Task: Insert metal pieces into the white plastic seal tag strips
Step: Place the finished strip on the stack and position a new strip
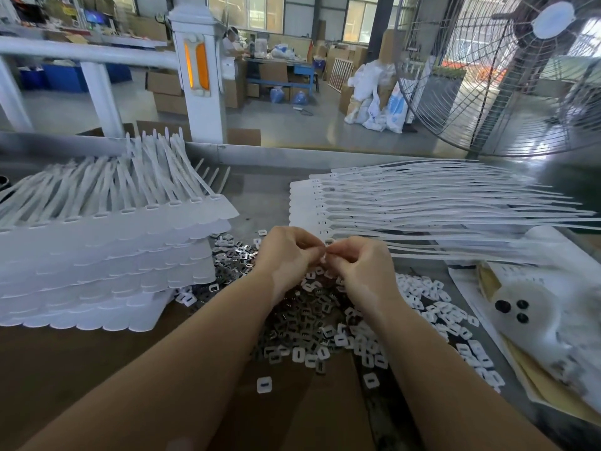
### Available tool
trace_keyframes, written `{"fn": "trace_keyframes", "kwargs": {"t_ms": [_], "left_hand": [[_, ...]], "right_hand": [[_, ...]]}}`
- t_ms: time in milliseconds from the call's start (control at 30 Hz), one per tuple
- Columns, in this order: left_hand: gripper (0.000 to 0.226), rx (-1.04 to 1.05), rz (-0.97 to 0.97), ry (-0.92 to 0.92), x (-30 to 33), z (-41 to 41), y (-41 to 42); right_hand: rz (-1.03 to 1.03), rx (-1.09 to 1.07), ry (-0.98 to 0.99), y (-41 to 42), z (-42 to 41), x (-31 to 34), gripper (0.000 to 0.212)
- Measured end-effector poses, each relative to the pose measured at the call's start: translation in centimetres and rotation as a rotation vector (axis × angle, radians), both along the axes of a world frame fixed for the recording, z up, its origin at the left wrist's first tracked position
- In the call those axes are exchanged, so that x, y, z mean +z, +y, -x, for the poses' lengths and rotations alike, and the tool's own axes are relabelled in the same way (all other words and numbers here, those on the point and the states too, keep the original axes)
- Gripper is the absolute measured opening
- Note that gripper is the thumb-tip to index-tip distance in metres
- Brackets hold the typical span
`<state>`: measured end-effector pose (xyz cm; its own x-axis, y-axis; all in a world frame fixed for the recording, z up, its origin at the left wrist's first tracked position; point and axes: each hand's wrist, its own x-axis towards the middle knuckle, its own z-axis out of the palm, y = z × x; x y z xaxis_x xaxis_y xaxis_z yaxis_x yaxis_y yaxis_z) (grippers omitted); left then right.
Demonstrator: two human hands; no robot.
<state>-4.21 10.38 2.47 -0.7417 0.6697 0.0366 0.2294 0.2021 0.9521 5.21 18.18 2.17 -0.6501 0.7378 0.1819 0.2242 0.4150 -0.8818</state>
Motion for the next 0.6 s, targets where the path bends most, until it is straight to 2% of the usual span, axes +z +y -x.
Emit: {"fn": "trace_keyframes", "kwargs": {"t_ms": [167, 300, 400, 600], "left_hand": [[0.013, 0.002, 0.0, 0.004, 0.1, 0.5, 0.5], [0.011, 0.062, 0.046, 0.082, 0.0, 1.3, 1.4], [0.012, 0.065, 0.082, 0.101, 0.0, 1.8, 2.1], [0.006, -0.008, 0.139, 0.081, 0.2, 2.3, 3.5]], "right_hand": [[-0.056, -0.032, -0.004, 0.4, 0.3, -0.3, 0.008], [-0.325, -0.072, -0.106, 0.1, 0.5, -0.7, 0.016], [-0.434, -0.073, -0.127, -0.1, 0.6, -0.8, 0.017], [-0.288, -0.115, -0.042, 0.4, 0.1, -0.9, 0.017]]}}
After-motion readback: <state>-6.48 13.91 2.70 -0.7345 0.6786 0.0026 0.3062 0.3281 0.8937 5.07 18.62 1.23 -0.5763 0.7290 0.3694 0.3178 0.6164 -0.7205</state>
